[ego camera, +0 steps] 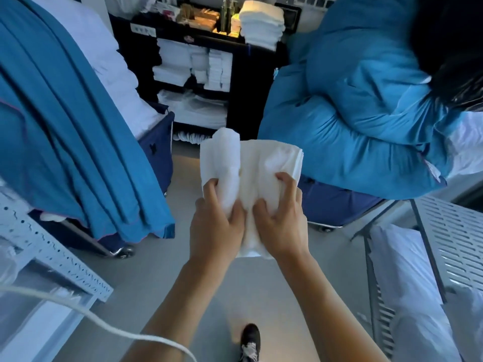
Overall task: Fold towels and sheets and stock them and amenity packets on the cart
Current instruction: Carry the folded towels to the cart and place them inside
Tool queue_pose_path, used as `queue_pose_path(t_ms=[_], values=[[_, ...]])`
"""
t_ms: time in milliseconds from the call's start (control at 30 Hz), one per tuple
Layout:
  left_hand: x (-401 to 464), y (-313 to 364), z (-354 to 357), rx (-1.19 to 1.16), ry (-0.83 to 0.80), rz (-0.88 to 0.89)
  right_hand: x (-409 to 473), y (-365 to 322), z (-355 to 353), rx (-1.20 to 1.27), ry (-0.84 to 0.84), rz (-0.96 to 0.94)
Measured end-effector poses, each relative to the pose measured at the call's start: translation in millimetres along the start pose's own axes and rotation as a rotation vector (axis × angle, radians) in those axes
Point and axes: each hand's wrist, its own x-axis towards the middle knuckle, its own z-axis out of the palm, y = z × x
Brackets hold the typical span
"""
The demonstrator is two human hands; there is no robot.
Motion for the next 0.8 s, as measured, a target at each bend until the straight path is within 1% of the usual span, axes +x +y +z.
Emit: queue_pose_path(t_ms=[167,367,667,800], values=[[57,-20,10,0.023,0.040,-0.057,56,-2,43,0.031,-0.067,-0.048],[145,-39,48,0.069,0.080,-0.110,149,11,96,0.072,-0.118,-0.069],[299,-26,126,0.138,0.098,-0.179,324,33,146,0.109,-0.196,-0.052],[351,-20,153,0.138,0.118,-0.184,386,38,164,0.137,-0.223,-0.070]])
